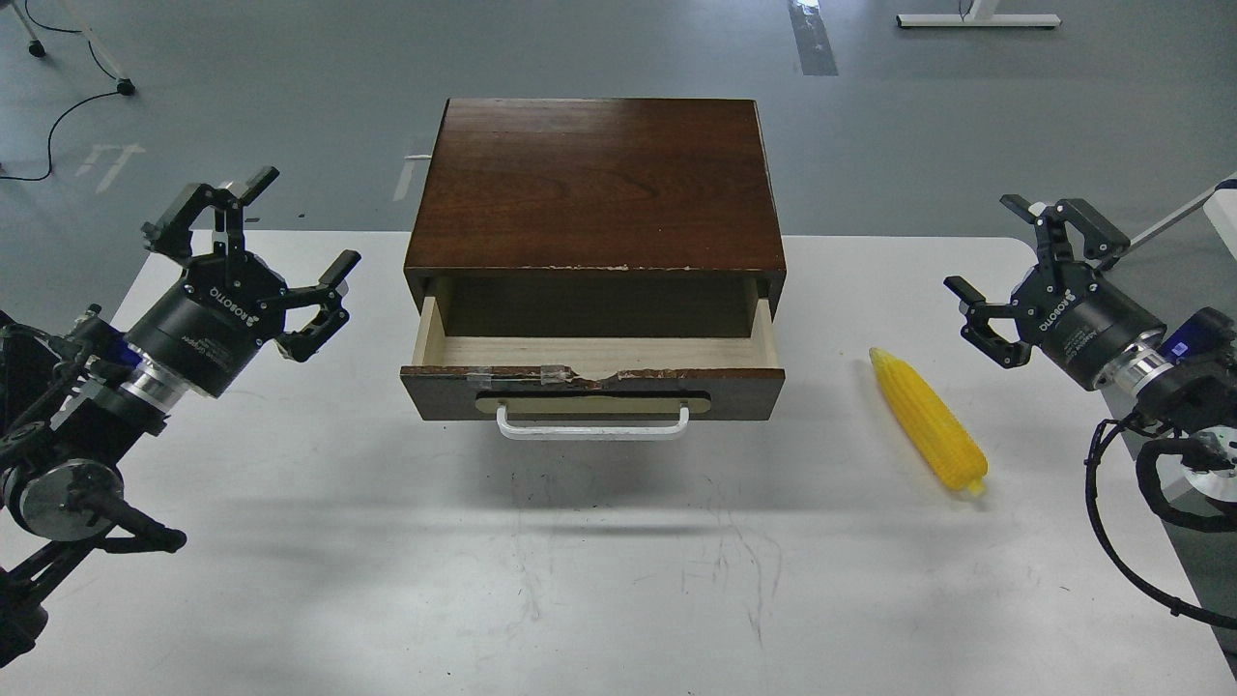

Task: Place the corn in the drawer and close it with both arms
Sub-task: 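Move the right gripper toward the yellow corn cob beside the drawer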

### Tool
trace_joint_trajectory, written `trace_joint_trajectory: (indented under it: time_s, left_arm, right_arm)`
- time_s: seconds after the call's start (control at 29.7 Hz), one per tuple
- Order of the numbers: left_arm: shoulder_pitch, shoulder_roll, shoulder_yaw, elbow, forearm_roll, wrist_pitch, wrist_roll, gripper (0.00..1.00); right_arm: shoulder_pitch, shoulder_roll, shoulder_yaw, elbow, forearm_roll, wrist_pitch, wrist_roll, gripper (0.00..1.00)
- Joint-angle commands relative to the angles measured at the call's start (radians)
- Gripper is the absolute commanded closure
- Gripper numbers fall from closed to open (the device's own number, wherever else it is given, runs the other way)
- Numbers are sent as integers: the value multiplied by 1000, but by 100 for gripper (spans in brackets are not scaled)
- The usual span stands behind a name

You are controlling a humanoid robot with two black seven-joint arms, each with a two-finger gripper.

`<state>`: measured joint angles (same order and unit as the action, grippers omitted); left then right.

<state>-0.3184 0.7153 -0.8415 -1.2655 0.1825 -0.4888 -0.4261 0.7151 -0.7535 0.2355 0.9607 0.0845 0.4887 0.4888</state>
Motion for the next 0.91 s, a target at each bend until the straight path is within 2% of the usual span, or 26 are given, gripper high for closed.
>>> trace_joint_trajectory:
  time_s: [0.0, 0.27, 0.44, 0.54, 0.81, 0.88]
  left_arm:
    - [1, -1, -2, 0, 0, 0, 3, 0]
    - [1, 1, -2, -2, -2, 0, 6, 0]
    - [-4, 10, -5, -2, -2, 0, 3, 0]
    - [-5, 15, -8, -5, 0, 0, 6, 0]
    - [-10, 15, -8, -5, 9, 0, 4, 0]
    - [-10, 15, -8, -5, 20, 0, 4, 0]
  right_arm:
    - [0, 2, 1, 1, -2, 0, 0, 2]
    - [6, -13, -7, 6, -25, 0, 0, 0]
    - [76, -81, -13, 9, -187, 0, 0, 0]
    - [127, -141, -16, 18, -462, 0, 0, 0]
    - [211, -211, -25, 23, -1125, 0, 0, 0]
    - [211, -211, -25, 23, -1215, 0, 0, 0]
